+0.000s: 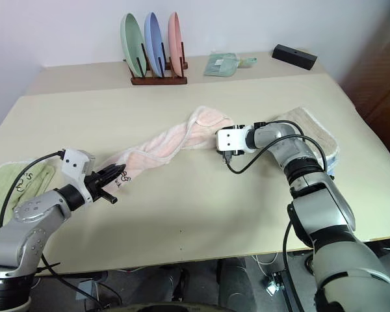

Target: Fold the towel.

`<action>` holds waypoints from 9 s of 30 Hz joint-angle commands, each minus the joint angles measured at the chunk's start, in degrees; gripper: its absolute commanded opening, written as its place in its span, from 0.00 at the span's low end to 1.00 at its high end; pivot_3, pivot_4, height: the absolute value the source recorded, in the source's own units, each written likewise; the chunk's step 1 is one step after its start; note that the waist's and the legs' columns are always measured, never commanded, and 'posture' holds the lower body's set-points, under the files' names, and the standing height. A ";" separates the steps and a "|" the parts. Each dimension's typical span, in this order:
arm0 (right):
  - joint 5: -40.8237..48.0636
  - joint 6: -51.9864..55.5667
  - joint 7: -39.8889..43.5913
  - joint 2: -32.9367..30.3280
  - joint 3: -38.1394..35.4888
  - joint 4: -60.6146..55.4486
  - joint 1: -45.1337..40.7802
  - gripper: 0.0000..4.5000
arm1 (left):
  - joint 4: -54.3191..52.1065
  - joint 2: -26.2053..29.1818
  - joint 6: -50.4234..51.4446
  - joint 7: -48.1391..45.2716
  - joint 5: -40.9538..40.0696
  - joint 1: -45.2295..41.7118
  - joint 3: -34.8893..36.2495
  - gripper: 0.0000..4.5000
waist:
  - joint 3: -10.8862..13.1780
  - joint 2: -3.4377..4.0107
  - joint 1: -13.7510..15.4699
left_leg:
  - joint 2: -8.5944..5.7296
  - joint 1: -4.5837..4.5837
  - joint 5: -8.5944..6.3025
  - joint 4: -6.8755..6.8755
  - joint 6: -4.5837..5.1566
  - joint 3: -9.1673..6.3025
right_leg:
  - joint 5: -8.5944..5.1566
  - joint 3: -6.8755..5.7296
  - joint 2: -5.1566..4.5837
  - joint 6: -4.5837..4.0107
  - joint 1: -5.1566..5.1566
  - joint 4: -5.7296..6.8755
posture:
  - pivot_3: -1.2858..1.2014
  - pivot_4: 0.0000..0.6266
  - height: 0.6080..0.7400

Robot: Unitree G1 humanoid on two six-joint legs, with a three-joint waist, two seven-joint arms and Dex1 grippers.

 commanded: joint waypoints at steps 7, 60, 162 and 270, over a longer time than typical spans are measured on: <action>-4.22 0.45 -10.21 2.04 1.62 3.22 -3.66 0.33 | -1.39 -0.31 -1.30 -0.21 -0.20 -0.38 0.31 0.00 | 0.00 0.00 0.17 | 0.11 0.06 0.01 0.00 -0.07 0.21 | 0.07 0.21 0.15 -0.09 -0.03 0.04 | 0.52 0.24 1.00; 7.23 27.69 -1.72 -15.61 -7.16 -56.57 33.45 0.06 | 3.98 0.64 -3.41 -2.90 0.11 -5.16 0.41 0.00 | 0.02 -0.16 1.67 | 0.24 0.05 -0.11 0.08 0.04 0.62 | 0.09 0.40 0.19 -0.04 -0.06 -0.05 | 0.52 0.24 1.00; 12.83 13.04 -5.20 -14.55 -14.25 -16.98 -12.50 0.01 | 56.94 15.20 -28.48 -0.74 8.22 -54.74 8.69 0.00 | 0.26 -0.72 0.07 | 0.39 -1.06 -0.08 0.22 0.06 1.55 | 0.87 0.16 0.07 -0.13 -1.69 -0.06 | 0.52 0.24 1.00; 84.91 104.61 -59.12 20.89 -57.92 -75.39 40.12 0.01 | -2.29 -4.83 -10.85 -13.10 -4.60 -4.70 -13.82 0.73 | 0.02 -0.07 1.58 | 0.41 -0.43 -0.54 1.12 0.54 1.67 | 1.31 -0.40 -0.01 -0.25 -0.92 -0.12 | 0.52 0.24 1.00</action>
